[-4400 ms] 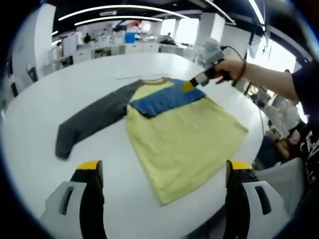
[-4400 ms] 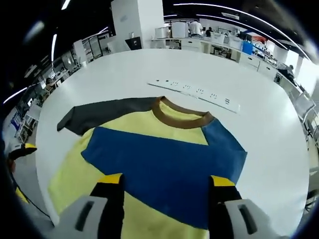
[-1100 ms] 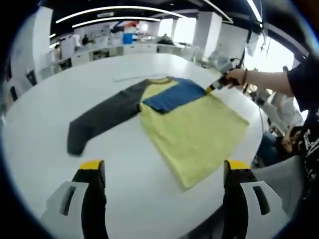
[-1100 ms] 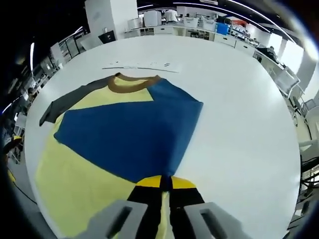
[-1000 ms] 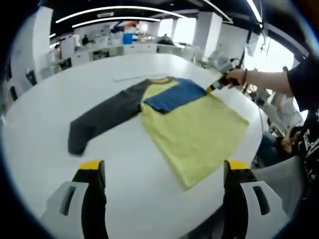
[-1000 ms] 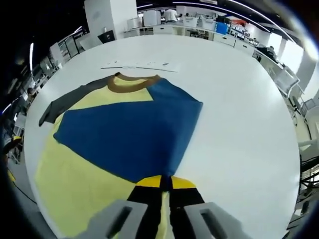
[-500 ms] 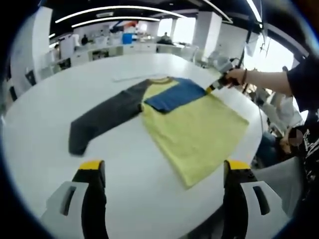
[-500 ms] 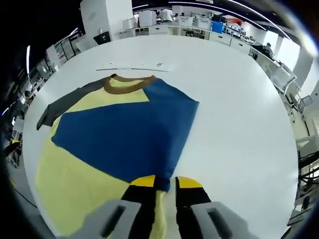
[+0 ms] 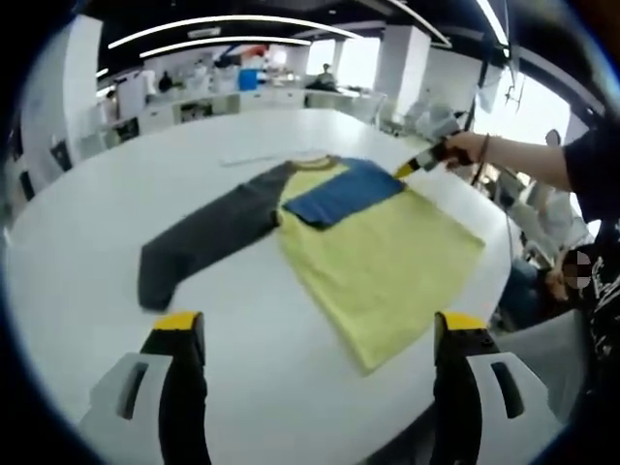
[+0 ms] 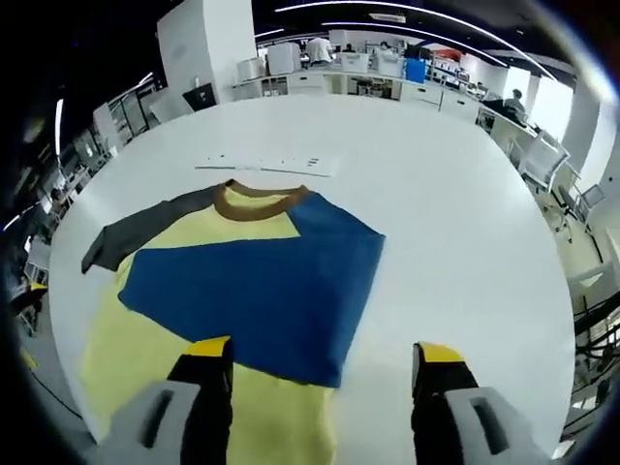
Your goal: Fold the garment on the visible template until the final outline fits inside the template.
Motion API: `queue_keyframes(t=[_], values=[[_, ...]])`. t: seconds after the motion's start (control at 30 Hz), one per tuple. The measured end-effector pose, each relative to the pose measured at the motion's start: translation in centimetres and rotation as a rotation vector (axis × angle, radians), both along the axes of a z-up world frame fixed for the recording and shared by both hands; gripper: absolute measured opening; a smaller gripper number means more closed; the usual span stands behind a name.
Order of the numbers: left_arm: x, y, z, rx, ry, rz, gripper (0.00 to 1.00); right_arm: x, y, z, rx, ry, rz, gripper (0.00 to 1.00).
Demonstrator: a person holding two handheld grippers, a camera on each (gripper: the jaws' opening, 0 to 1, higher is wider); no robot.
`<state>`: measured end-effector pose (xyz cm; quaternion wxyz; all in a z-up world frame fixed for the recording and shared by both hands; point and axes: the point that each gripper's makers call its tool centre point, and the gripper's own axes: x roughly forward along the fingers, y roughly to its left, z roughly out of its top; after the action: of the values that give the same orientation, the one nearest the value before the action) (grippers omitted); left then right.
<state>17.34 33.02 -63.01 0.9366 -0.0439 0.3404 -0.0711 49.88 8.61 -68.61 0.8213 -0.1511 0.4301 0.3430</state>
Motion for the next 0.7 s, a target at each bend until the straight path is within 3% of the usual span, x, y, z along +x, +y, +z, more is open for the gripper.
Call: queue_keyframes(t=[0.33, 0.7], values=[[0.3, 0.6, 0.7, 0.014, -0.017, 0.006, 0.94, -2.4, 0.7, 3.2, 0.062, -0.044, 0.102, 0.99], [0.6, 1.3, 1.4, 0.021, -0.03, 0.029, 0.93, -6.9, 1.0, 6.6, 0.133, -0.038, 0.229, 1.0]])
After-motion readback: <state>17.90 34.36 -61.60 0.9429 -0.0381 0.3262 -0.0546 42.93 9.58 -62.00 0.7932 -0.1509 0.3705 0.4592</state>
